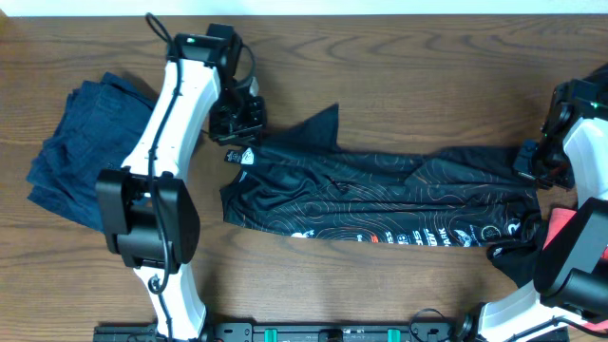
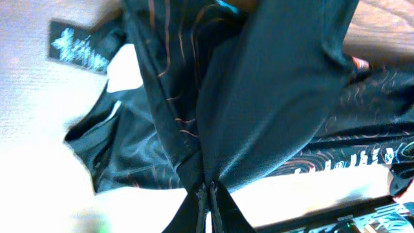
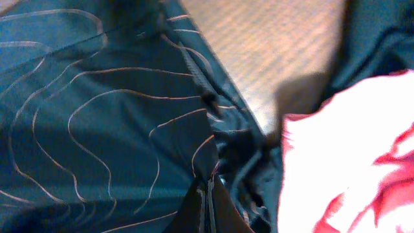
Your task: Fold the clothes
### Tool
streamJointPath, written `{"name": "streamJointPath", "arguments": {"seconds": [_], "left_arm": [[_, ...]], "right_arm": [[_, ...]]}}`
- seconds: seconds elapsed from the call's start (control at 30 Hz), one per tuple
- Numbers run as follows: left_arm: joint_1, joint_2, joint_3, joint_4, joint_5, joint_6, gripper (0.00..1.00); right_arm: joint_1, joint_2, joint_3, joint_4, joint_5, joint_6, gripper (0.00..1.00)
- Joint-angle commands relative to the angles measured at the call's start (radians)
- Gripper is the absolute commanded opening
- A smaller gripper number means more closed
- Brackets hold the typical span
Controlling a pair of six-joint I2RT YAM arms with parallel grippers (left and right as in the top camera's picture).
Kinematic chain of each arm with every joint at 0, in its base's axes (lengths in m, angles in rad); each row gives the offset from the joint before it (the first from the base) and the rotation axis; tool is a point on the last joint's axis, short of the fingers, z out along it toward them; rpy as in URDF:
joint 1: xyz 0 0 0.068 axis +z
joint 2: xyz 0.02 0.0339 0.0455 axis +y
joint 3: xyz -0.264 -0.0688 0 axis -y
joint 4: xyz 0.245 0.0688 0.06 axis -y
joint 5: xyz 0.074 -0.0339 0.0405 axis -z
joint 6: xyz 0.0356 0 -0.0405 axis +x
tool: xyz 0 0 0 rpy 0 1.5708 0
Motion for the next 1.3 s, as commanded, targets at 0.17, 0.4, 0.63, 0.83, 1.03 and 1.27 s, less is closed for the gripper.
{"name": "streamJointPath", "arguments": {"seconds": [0.17, 0.4, 0.63, 0.83, 1.03, 1.27], "left_arm": [[0.013, -0.095, 0.001, -0.127, -0.025, -0.001, 0.07], [0.006, -0.103, 0.0, -0.169, -0.028, 0.014, 0.06], [-0.053, -0.101, -0.06, 0.025, -0.029, 0.014, 0.31], [-0.084, -0.066, -0.205, 0.264, -0.045, 0.002, 0.54], [-0.082, -0.029, -0.283, 0.341, -0.129, -0.017, 0.54], [-0.087, 0.021, -0.297, 0.349, -0.128, -0.021, 0.53]], "right_arm": [[-0.041, -0.023, 0.004, -0.055, 0.066, 0.022, 0.01], [-0.057, -0.023, 0.004, -0.079, 0.057, 0.029, 0.01], [-0.056, -0.023, 0.004, -0.069, 0.028, 0.029, 0.01], [-0.056, -0.023, 0.004, -0.065, 0.017, 0.029, 0.01], [-0.056, -0.023, 0.004, -0.06, 0.017, 0.029, 0.01], [-0.056, -0.023, 0.004, -0.06, 0.017, 0.029, 0.01]]}}
